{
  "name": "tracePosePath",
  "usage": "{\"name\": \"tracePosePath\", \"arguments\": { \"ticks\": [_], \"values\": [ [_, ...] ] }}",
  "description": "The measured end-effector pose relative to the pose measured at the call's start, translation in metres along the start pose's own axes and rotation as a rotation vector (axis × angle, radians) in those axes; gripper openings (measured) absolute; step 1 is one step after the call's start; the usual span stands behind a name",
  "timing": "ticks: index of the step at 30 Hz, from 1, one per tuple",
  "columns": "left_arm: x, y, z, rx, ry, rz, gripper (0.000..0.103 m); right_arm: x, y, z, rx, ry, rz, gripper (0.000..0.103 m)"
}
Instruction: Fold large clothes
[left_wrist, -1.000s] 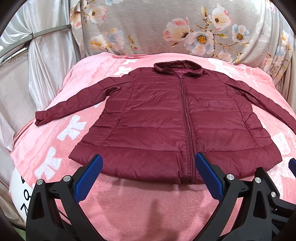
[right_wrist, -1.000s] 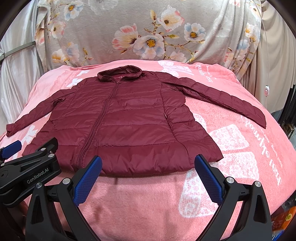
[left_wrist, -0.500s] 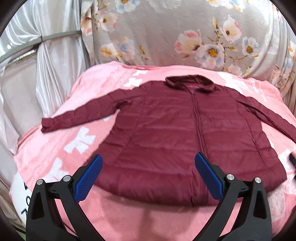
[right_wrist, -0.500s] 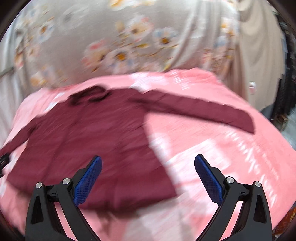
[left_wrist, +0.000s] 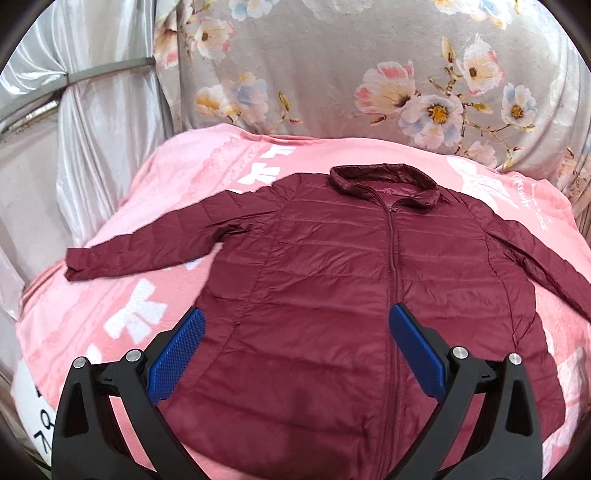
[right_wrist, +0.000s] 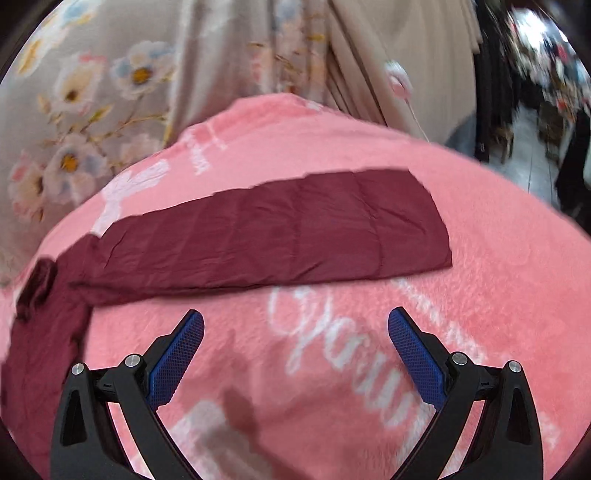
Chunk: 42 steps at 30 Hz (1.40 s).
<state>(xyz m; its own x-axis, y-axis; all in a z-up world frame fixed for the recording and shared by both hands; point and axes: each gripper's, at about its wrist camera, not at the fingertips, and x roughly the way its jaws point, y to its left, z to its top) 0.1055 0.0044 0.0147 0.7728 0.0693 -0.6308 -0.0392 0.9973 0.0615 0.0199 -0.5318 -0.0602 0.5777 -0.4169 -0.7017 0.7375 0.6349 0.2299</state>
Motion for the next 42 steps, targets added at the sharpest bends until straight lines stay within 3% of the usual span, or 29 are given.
{"name": "tracePosePath", "arguments": {
  "ticks": [4, 7, 9, 10, 12, 13, 14, 16, 19, 22, 25, 31, 36, 42],
  "values": [
    [0.013, -0.007, 0.002, 0.014, 0.012, 0.008, 0.097, 0.017, -0.037, 0.008, 0.226, 0.034, 0.099, 0.098],
    [0.019, -0.010, 0.003, 0.025, 0.019, 0.014, 0.097, 0.021, -0.038, 0.019, 0.240, -0.001, 0.063, 0.097],
    [0.024, -0.011, 0.002, 0.027, 0.027, 0.016, 0.097, 0.028, -0.036, 0.024, 0.241, -0.004, 0.049, 0.086],
    [0.025, -0.011, 0.001, 0.027, 0.028, 0.017, 0.097, 0.033, -0.035, 0.026, 0.248, -0.004, 0.041, 0.075],
    [0.028, -0.009, 0.001, 0.027, 0.028, 0.020, 0.097, 0.040, -0.031, 0.033, 0.247, -0.009, 0.038, 0.045],
    [0.030, -0.007, 0.001, 0.025, 0.027, 0.023, 0.097, 0.045, -0.026, 0.038, 0.240, -0.002, 0.049, 0.020],
    [0.030, -0.006, 0.001, 0.024, 0.027, 0.025, 0.097, 0.045, -0.022, 0.041, 0.238, -0.003, 0.060, 0.007],
    [0.035, -0.001, 0.003, 0.020, 0.027, 0.035, 0.097, 0.035, -0.006, 0.047, 0.213, -0.047, 0.081, 0.006],
    [0.040, 0.005, 0.007, 0.013, 0.023, 0.052, 0.097, 0.001, 0.048, 0.058, 0.084, -0.146, 0.148, 0.005],
    [0.047, 0.012, 0.012, -0.004, 0.019, 0.068, 0.097, -0.041, 0.133, 0.060, -0.097, -0.224, 0.283, 0.005],
    [0.051, 0.020, 0.016, -0.019, 0.013, 0.084, 0.097, -0.064, 0.202, 0.048, -0.239, -0.234, 0.410, 0.005],
    [0.065, 0.047, 0.021, -0.063, 0.020, 0.118, 0.097, -0.076, 0.330, -0.014, -0.500, -0.100, 0.669, 0.005],
    [0.079, 0.068, 0.020, -0.094, 0.039, 0.136, 0.097, -0.063, 0.380, -0.080, -0.628, 0.019, 0.738, 0.005],
    [0.092, 0.083, 0.018, -0.112, 0.055, 0.132, 0.097, -0.051, 0.415, -0.141, -0.741, 0.116, 0.744, 0.009]
  ]
}}
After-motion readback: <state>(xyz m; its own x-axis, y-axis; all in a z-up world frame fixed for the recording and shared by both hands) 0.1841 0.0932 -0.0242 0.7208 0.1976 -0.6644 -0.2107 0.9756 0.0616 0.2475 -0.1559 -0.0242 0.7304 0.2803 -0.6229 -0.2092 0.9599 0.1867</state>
